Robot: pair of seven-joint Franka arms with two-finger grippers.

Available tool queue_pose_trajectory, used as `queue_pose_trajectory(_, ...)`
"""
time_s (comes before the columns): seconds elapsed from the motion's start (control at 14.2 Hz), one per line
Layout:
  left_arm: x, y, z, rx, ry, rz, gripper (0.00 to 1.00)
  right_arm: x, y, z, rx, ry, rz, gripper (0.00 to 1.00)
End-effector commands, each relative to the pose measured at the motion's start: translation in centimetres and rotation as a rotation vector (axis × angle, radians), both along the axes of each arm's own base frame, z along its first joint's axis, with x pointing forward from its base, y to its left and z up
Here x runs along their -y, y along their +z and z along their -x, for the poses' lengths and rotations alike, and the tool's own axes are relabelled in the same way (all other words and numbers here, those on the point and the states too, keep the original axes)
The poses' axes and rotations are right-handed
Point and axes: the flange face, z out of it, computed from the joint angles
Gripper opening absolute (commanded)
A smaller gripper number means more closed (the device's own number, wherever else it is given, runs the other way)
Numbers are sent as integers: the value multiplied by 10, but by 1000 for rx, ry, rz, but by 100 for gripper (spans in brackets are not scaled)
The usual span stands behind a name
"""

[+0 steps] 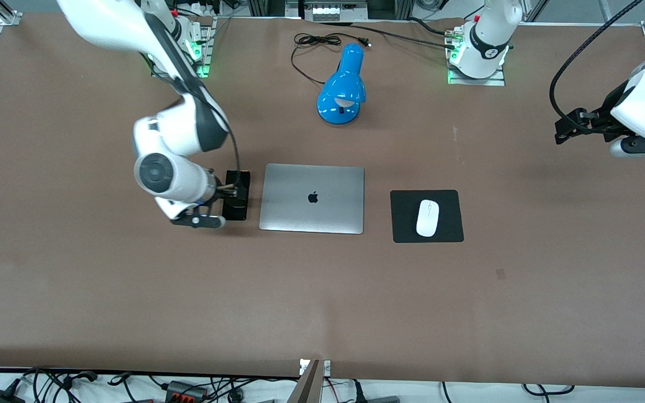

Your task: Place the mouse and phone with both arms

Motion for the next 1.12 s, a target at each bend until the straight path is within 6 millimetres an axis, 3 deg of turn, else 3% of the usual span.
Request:
queue_pose_trajectory(0.0,-3,8,1,-1,12,45,100,16,57,-26,-11,16,38,100)
queue_pose_trajectory(0.21,5,8,1,1,-2,33,100,38,110,-37,29,31,107,100)
queue_pose_trajectory(0.63,5,8,1,1,-1,34,100,92,181,-61,110,14,68,100)
queue_pose_trajectory(0.7,4,8,1,1,1,33,100,108,205,-59,148,-9,58,100)
queue_pose_trajectory(0.84,2,8,1,1,4,34,100,148,236,-56,193,-33,51,100)
queue_pose_trajectory(1.05,0,8,1,0,7,35,100,217,260,-53,240,28,45,100)
